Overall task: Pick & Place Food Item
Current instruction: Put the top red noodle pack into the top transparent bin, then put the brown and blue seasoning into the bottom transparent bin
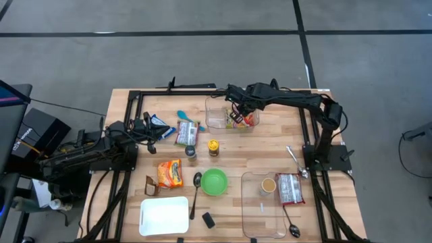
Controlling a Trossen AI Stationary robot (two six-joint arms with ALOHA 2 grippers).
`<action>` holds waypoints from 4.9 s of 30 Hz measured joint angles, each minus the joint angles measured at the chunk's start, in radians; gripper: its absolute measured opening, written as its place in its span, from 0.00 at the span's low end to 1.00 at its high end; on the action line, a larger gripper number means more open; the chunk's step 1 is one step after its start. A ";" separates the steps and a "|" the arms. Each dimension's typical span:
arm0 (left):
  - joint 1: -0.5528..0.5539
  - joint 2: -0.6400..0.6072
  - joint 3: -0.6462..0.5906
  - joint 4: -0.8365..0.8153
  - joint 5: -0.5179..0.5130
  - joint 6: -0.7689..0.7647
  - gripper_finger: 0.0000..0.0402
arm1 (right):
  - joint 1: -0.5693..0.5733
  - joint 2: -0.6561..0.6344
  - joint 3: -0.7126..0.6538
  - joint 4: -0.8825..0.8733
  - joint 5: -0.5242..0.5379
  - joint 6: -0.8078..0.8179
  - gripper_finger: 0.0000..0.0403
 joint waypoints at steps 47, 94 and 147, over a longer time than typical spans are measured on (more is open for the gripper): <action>0.000 0.000 0.000 0.000 0.000 0.000 0.00 | 0.321 -0.206 0.001 0.211 -0.271 -0.375 0.06; 0.000 0.000 0.000 0.000 0.000 0.000 0.00 | 0.195 -0.648 -0.773 1.128 -0.509 -0.371 0.06; -0.001 0.000 0.000 0.096 0.117 -0.262 0.00 | 0.195 -0.726 -0.944 1.270 -0.520 -0.318 0.06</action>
